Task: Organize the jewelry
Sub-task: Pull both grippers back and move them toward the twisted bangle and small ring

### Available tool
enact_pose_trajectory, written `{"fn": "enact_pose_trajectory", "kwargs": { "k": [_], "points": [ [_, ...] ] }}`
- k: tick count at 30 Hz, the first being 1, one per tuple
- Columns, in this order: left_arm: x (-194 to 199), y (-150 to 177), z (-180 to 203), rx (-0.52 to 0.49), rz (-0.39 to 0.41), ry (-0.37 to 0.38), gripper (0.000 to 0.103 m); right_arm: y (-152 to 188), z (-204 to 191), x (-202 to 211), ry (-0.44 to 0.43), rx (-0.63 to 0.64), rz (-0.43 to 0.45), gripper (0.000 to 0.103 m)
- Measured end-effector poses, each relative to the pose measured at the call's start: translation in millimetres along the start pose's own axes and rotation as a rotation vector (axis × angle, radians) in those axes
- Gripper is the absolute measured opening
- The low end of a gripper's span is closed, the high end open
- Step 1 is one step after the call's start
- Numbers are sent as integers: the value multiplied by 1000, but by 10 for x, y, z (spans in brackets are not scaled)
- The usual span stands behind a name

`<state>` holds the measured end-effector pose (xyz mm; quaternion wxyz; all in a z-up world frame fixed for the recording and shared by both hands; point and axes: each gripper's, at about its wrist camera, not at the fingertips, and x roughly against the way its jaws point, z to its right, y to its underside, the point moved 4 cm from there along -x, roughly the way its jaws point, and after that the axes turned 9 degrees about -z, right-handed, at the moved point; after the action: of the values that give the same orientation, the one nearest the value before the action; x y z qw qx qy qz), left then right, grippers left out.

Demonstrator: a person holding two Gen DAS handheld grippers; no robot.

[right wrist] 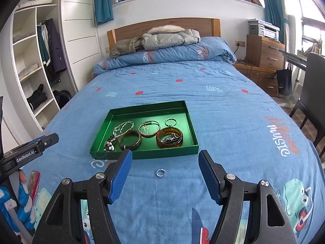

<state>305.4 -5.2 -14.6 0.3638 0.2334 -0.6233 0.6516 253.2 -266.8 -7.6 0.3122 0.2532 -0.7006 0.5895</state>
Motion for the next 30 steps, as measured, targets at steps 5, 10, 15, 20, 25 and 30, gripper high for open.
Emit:
{"fn": "enact_pose_trajectory", "kwargs": {
  "k": [5, 10, 15, 20, 25, 30],
  "points": [
    [154, 181, -107, -1, 2, -15, 51, 118, -61, 146, 14, -10, 8, 69],
    [331, 408, -204, -20, 14, -28, 51, 250, -136, 315, 16, -20, 17, 70],
    [496, 621, -313, -16, 30, -58, 51, 372, -229, 450, 17, -27, 23, 70],
    [637, 758, -409, -13, 44, -97, 51, 507, -300, 550, 20, -16, 27, 70],
    [795, 844, -455, -13, 54, -109, 51, 622, -272, 637, 26, -18, 34, 71],
    [922, 901, -417, -21, 64, -112, 51, 714, -195, 671, 17, -35, 34, 71]
  ]
}}
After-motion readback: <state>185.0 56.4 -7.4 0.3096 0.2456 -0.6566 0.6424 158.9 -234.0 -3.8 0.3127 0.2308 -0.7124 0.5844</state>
